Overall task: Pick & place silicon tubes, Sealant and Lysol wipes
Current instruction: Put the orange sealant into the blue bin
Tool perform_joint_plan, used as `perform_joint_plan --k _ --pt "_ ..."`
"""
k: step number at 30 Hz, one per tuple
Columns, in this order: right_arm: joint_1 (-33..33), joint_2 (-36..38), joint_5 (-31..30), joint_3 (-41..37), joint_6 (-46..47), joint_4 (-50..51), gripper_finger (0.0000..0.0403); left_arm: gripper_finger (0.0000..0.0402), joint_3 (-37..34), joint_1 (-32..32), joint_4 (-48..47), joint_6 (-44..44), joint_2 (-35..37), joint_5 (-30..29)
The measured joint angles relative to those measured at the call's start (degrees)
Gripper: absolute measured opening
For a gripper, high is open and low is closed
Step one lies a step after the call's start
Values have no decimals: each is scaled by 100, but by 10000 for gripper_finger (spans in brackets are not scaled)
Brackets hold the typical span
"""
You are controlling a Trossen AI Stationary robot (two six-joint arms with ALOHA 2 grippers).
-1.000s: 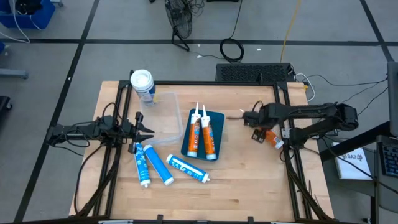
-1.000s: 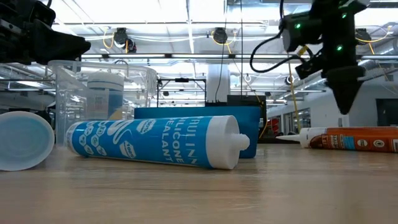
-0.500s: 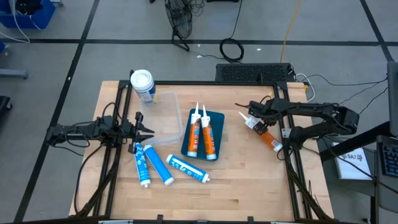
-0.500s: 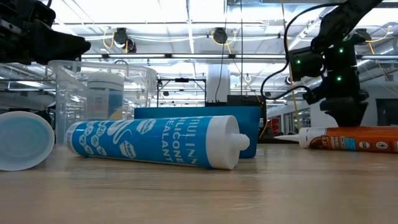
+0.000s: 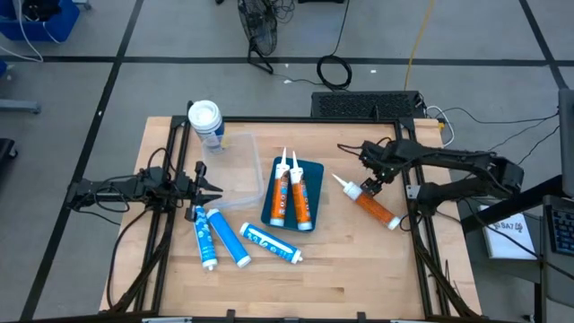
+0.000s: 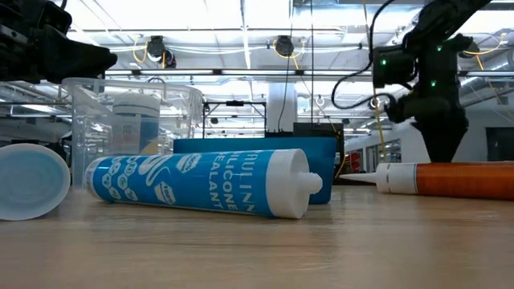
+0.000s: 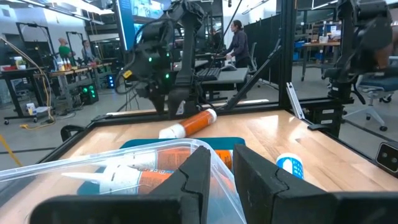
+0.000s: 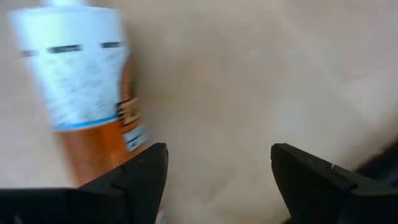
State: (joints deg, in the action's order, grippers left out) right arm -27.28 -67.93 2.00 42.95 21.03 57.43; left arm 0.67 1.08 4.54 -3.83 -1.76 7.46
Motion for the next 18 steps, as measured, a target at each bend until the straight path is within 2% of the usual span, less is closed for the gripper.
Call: perform_joint_plan --k 2,8,18 --pt "58 188 278 12 110 21 263 76 0 1 0 2 0 0" --pt "643 620 271 14 685 268 260 76 0 0 -2 2 0 0" --pt "2428 650 267 19 1918 -470 260 76 0 2 -1 1 0 0"
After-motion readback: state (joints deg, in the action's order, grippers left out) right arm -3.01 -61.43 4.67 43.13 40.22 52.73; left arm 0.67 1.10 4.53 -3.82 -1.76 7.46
